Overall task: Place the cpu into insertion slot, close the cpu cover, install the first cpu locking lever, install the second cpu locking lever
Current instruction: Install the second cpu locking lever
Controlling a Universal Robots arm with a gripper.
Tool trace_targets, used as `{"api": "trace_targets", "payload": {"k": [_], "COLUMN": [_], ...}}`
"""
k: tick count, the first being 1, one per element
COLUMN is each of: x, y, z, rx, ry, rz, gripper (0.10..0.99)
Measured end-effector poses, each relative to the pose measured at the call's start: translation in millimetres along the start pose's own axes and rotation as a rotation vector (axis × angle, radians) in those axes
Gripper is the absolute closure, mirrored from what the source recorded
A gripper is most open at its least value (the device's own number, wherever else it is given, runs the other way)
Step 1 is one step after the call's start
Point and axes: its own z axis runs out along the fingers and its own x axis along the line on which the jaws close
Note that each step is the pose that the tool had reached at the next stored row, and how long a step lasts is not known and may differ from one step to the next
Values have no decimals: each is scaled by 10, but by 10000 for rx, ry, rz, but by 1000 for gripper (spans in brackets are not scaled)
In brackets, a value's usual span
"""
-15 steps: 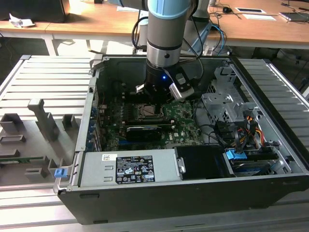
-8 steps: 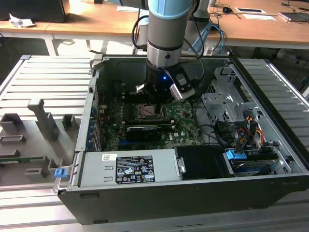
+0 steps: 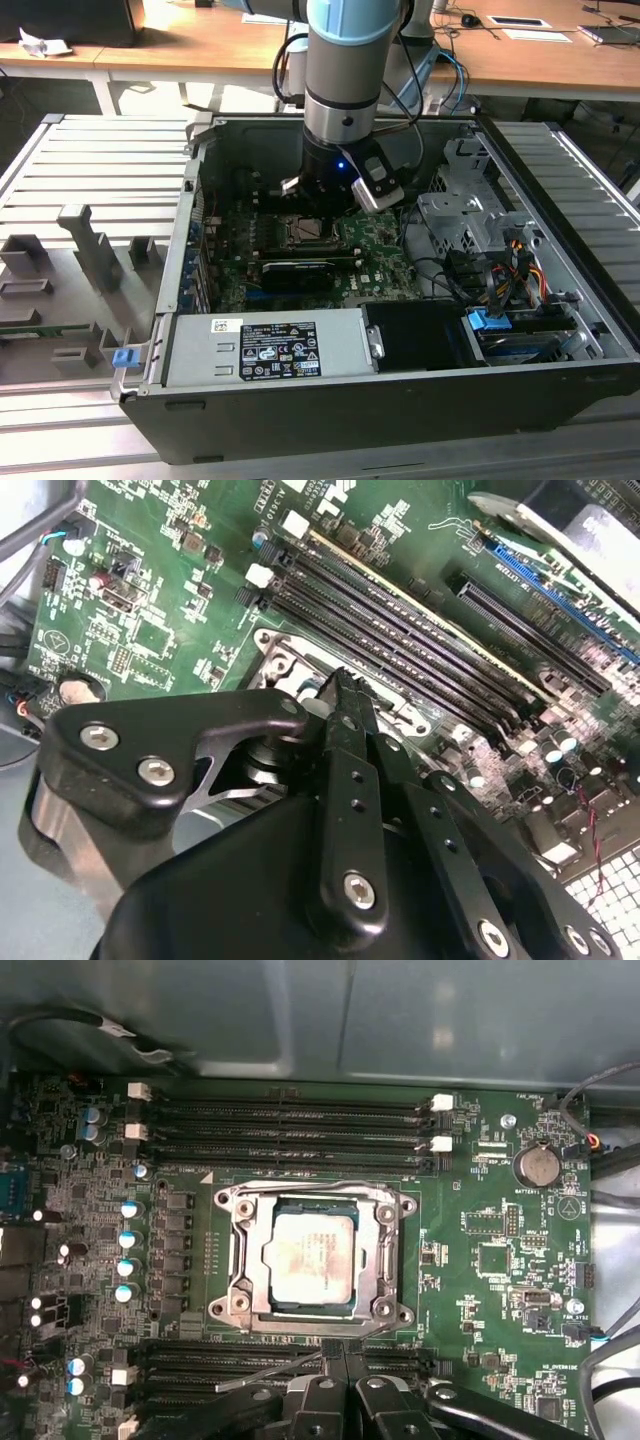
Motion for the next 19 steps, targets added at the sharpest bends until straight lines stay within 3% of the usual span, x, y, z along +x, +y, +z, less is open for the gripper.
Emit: {"api": "trace_targets", "payload": {"k": [19], "x": [78], "y": [-18], "z": [-2], "rx": [-8], "ry": [0], "rz": [-1], "gripper": [980]}}
